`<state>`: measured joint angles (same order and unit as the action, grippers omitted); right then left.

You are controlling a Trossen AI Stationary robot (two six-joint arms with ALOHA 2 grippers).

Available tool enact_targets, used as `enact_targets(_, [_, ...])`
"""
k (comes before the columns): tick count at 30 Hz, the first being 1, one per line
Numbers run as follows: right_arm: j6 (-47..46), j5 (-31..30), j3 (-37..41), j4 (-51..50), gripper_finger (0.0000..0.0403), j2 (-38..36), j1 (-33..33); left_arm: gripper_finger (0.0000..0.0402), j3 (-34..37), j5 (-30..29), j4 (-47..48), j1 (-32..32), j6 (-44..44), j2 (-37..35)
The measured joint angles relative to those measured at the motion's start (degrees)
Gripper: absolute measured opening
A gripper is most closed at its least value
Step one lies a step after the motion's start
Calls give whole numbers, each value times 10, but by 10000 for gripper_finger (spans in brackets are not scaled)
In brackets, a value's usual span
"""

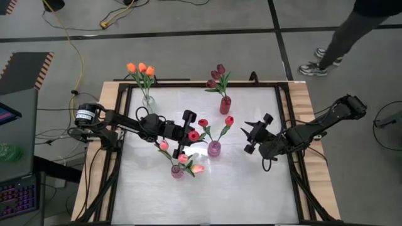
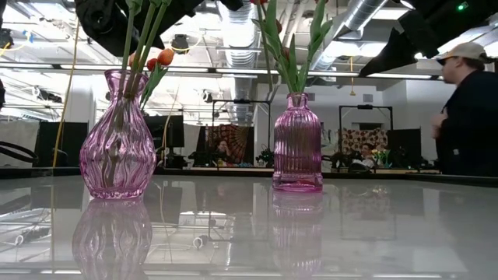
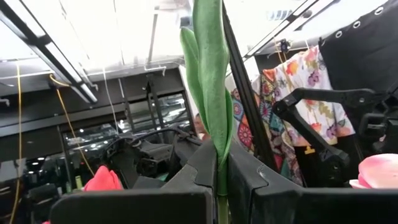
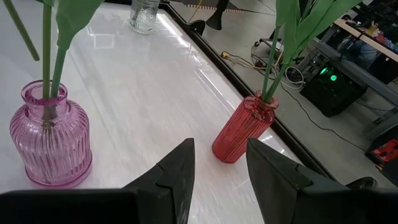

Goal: Sort flowers into vase by color
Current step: Put the red flower into the top purple vase

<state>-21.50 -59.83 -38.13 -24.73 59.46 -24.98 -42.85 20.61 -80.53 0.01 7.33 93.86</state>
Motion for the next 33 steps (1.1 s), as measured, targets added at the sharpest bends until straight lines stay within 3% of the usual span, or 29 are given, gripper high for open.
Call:
enact_targets(5, [0, 0, 0, 0, 170, 0, 0, 0, -1, -1, -11, 0, -4, 13])
enact_targets(10, [0, 0, 0, 1, 170, 0, 0, 0, 0, -1, -92, 3, -34, 68])
enact_targets(23, [0, 0, 0, 0, 170, 0, -1, 0, -4, -3, -92, 6, -28, 76])
enact_targets(33, [0, 0, 0, 0, 169, 0, 0, 0, -44, 16, -91, 6, -21, 76])
